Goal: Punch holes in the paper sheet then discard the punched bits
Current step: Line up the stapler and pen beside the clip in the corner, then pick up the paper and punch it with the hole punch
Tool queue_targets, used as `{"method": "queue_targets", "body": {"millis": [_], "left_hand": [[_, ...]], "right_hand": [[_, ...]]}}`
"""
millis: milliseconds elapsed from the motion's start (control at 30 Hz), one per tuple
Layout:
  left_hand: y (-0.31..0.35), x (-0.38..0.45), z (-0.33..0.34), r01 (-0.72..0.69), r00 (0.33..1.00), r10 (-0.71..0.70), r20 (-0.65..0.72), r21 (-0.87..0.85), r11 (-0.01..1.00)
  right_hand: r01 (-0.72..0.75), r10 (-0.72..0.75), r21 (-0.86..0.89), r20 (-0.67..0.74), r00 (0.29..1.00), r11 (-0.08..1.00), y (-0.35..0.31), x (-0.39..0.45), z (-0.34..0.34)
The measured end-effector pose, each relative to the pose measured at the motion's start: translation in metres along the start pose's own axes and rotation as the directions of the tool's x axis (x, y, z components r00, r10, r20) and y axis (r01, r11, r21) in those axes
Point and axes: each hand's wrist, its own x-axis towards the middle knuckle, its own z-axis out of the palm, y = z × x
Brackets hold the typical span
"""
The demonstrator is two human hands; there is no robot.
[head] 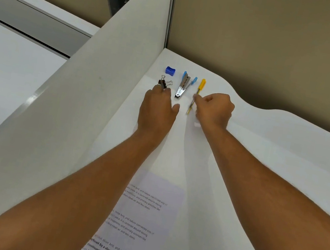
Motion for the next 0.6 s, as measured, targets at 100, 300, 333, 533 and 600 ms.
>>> {"method": "queue_targets", "body": {"millis": [100, 300, 333, 533, 600], "left_hand": [[-0.025, -0.07, -0.021, -0.055, 0.998, 0.054, -0.031, -0.027, 0.998], [-0.082, -0.251, -0.035, -0.264, 0.964, 0.263, -0.042, -0.016, 0.964], [-0.09, -0.277, -0.035, -0.3, 0.954, 0.299, -0.026, -0.01, 0.954], [-0.12, -0.373, -0.044, -0.35, 0.916, 0.335, 0.221, 0.031, 0.936], [-0.127, -0.388, -0.041, -0.348, 0.902, 0.318, 0.293, 0.053, 0.936]], "right_hand": [[0.233, -0.233, 0.047, -0.001, 0.972, 0.971, 0.023, -0.056, -0.031], [0.421, -0.413, -0.006, 0.184, 0.892, 0.907, 0.093, -0.185, -0.066], [0.427, -0.414, -0.021, 0.208, 0.886, 0.904, 0.101, -0.201, -0.069], [0.455, -0.374, -0.147, 0.38, 0.846, 0.878, 0.117, -0.254, -0.074], [0.467, -0.352, -0.191, 0.435, 0.829, 0.864, 0.117, -0.26, -0.073]]}}
